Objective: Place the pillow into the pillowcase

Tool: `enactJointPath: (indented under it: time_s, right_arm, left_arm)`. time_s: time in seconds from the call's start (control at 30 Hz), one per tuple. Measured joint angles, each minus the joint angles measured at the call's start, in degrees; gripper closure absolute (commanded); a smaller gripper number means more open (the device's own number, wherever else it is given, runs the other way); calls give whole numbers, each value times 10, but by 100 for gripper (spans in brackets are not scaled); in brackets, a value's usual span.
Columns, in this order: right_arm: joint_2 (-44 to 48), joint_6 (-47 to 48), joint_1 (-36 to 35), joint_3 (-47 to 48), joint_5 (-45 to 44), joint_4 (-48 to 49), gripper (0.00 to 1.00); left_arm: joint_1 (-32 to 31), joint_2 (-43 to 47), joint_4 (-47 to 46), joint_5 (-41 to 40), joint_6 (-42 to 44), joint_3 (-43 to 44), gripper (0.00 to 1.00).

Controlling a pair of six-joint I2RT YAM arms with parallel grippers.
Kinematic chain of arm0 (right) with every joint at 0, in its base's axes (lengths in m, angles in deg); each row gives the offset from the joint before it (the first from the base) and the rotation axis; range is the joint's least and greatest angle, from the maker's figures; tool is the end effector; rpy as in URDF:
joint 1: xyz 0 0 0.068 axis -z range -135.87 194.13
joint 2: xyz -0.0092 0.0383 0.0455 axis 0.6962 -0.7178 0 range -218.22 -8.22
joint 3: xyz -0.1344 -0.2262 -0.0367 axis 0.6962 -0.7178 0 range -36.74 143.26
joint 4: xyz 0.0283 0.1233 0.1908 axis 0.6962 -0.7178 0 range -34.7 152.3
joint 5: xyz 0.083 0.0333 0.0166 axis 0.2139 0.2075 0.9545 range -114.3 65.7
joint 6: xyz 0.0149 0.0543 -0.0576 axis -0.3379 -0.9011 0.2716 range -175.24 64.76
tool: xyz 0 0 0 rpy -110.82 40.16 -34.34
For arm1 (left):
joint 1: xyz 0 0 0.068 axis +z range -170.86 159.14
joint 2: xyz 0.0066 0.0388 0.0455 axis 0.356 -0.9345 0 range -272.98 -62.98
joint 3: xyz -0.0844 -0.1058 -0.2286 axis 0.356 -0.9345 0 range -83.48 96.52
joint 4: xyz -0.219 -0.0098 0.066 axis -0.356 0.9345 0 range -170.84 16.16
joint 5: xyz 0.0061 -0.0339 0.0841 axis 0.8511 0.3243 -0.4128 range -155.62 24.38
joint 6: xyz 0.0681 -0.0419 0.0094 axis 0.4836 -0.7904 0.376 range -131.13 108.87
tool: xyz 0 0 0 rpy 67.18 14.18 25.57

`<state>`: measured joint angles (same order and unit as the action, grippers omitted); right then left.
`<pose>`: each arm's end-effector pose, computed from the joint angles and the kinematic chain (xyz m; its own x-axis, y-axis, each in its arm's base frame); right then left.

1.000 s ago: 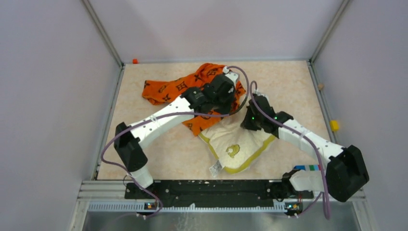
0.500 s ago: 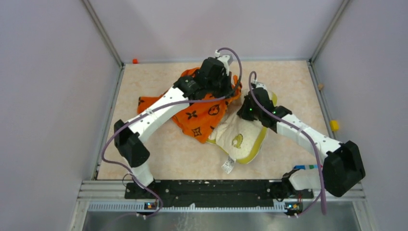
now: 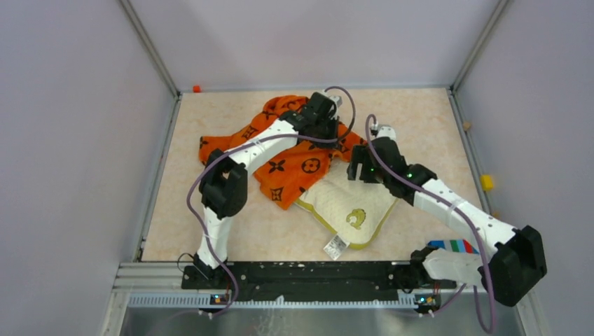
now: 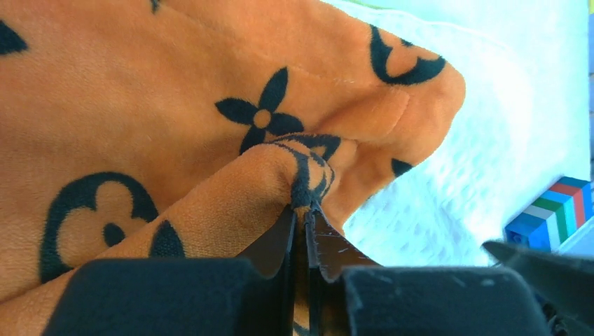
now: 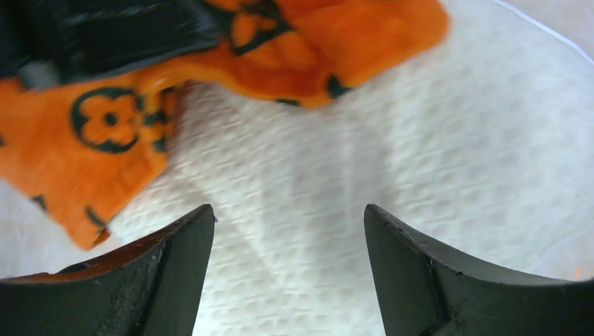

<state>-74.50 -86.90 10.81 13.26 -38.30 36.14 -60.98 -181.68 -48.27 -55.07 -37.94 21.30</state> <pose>0.2095 0.1175 0.2516 -0.6815 0.1615 -0.7138 -0.0307 0.9682 0.2484 0.3431 -0.3058 0.2431 -0.8242 0.1147 -0.5546 0.4013 0.8093 -0.4290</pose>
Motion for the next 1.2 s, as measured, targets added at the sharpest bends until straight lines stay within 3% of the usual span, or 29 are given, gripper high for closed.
enactJointPath:
  time_s: [0.17,0.33,0.6,0.7,0.8,1.0,1.2]
  right_arm:
    - [-22,57,-119,12,-20,27,21]
    - [-113,107,-198,10,-27,74,20]
    - [-222,136,-220,10,-66,138,23]
    - [-225,137,-225,9,-76,147,37]
    - [-225,136,-227,-1,-81,159,63]
    - [-225,118,-227,-5,-87,173,98]
    - [-224,99,-227,-5,-83,178,100]
  left_arm:
    - [6,1,-1,4,16,18,41]
    - [12,50,2,-22,31,-4,12]
    - [40,280,-4,-116,27,-166,7]
    - [42,363,-10,-162,9,-261,8]
    - [42,440,-13,-195,-18,-376,10]
    - [36,527,-9,-193,-62,-546,6]
    - [-33,530,-25,-202,-116,-645,1]
